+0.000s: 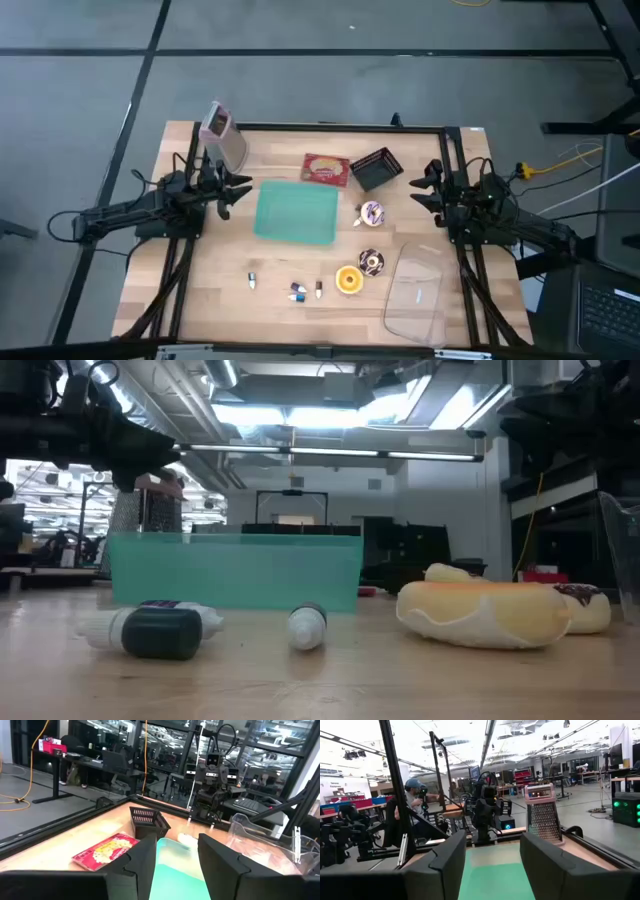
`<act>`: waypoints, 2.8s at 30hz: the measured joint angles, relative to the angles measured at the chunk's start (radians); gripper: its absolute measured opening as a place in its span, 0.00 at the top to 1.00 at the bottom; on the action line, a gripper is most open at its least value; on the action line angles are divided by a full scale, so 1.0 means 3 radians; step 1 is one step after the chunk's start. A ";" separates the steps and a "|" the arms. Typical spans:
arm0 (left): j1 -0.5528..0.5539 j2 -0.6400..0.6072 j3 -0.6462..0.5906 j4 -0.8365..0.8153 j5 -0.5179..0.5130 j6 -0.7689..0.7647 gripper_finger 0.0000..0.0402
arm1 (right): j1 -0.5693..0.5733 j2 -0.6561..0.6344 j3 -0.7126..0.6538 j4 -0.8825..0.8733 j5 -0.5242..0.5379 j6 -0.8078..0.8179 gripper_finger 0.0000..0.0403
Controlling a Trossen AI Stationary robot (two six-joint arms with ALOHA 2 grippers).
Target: Pick & Place Food Item
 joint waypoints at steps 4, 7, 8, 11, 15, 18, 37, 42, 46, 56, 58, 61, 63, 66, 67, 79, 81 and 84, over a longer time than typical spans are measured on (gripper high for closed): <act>0.0000 0.0000 0.0001 0.0000 -0.0001 0.0000 0.65 | -0.0001 0.0000 0.0000 0.0000 0.0000 0.0000 0.54; 0.0001 0.0000 0.0001 -0.0001 0.0000 0.0000 0.65 | 0.0000 0.0000 -0.0001 0.0000 0.0000 0.0000 0.54; 0.0000 0.0000 0.0000 -0.0001 -0.0001 -0.0001 0.65 | -0.0001 0.0000 0.0000 0.0000 0.0000 0.0000 0.54; 0.0000 -0.0001 0.0001 -0.0001 -0.0001 0.0000 0.65 | -0.0001 0.0000 -0.0001 0.0000 0.0001 0.0000 0.54; 0.0000 0.0000 0.0001 -0.0001 -0.0001 0.0000 0.65 | -0.0001 0.0000 -0.0001 0.0001 0.0001 0.0000 0.54; 0.0000 0.0000 0.0000 -0.0001 0.0000 0.0000 0.65 | -0.0001 0.0000 0.0000 0.0000 0.0000 0.0000 0.54; 0.0001 -0.0001 0.0001 -0.0001 0.0000 0.0000 0.65 | 0.0000 0.0000 -0.0001 0.0000 0.0000 0.0000 0.54; 0.0001 0.0000 0.0001 -0.0001 -0.0001 0.0000 0.65 | -0.0001 0.0000 0.0000 0.0000 0.0000 0.0000 0.54; 0.0001 0.0000 0.0001 -0.0001 -0.0001 0.0000 0.65 | -0.0001 0.0000 -0.0001 0.0001 0.0001 0.0000 0.54; 0.0001 -0.0001 0.0001 0.0000 -0.0001 -0.0001 0.65 | -0.0001 0.0001 0.0001 0.0089 0.0476 -0.0023 0.54; 0.0000 0.0000 0.0000 -0.0001 -0.0002 0.0000 0.65 | 0.0000 0.0001 0.0001 0.0093 0.0616 -0.0023 0.54; 0.0001 0.0000 0.0001 0.0030 -0.0244 0.0000 0.65 | -0.0001 0.0001 0.0001 0.0085 0.0949 -0.0018 0.54; 0.0001 0.0000 0.0001 0.0070 -0.0433 -0.0001 0.65 | -0.0001 0.0001 0.0001 0.0079 0.1065 0.0047 0.54; 0.0001 0.0000 0.0000 0.0109 -0.0555 0.0007 0.65 | -0.0001 0.0001 0.0001 0.0070 0.1025 0.0093 0.54; 0.0001 0.0000 0.0000 0.0138 -0.0581 0.0027 0.65 | -0.0001 0.0001 0.0001 0.0075 0.1012 0.0078 0.54; 0.0001 0.0010 0.0000 0.0203 -0.1131 0.0001 0.65 | 0.0193 0.0396 0.0000 0.0106 0.1309 0.0422 0.54; 0.0001 0.0010 0.0000 0.0200 -0.1234 0.0127 0.65 | 0.0274 0.0603 -0.0001 0.0269 0.1554 0.0295 0.54; 0.0001 0.0010 0.0000 0.0201 -0.1369 0.0251 0.65 | 0.0341 0.0953 -0.0002 0.0681 0.1672 -0.0009 0.54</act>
